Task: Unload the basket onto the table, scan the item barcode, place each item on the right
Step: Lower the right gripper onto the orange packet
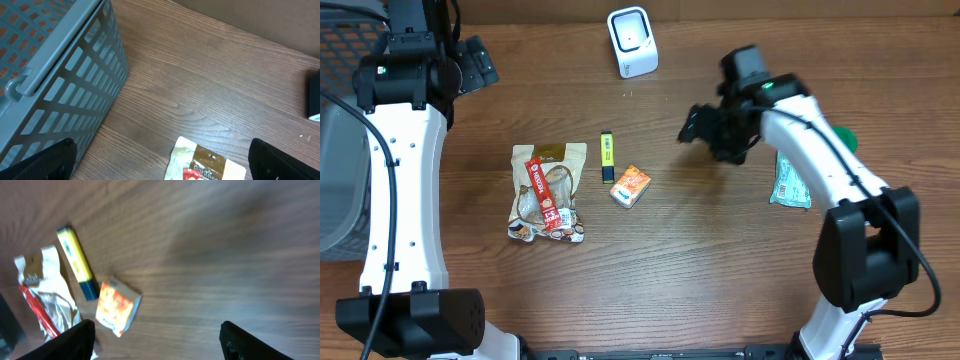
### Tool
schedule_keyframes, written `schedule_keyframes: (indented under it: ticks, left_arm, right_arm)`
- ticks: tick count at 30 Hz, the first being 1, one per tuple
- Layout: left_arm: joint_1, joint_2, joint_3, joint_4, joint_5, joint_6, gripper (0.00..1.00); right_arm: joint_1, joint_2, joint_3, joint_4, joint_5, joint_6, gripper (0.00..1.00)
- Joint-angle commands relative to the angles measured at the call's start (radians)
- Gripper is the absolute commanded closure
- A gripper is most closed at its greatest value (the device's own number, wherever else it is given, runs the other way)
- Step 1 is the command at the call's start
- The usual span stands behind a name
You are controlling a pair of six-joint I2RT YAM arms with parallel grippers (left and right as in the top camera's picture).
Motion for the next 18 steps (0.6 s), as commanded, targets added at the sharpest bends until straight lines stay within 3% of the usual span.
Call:
schedule_keyframes:
  ticks: [1,3,10,12,18]
  left_arm:
    - [-0.001,0.010,0.008,0.003,-0.013,-0.014,0.00]
    - [-0.001,0.010,0.008,0.003,-0.013,-0.014,0.00]
    - [-0.001,0.010,0.008,0.003,-0.013,-0.014,0.00]
    - [-0.001,0.010,0.008,0.003,-0.013,-0.014,0.00]
    - [-0.001,0.010,0.008,0.003,-0.013,-0.014,0.00]
  right_arm:
    - [0.074,0.004,-0.058,0.045,-0.019,0.172,0.17]
    - [0.114,0.004,-0.090,0.085,-0.019,0.251,0.08]
    - [0.232,0.004,-0.153,0.211,0.061,0.385,0.30]
    - [0.262,0.004,-0.155,0.216,0.106,0.438,0.40]
    - [0.345,0.004,-0.158,0.224,0.247,0.558,0.44]
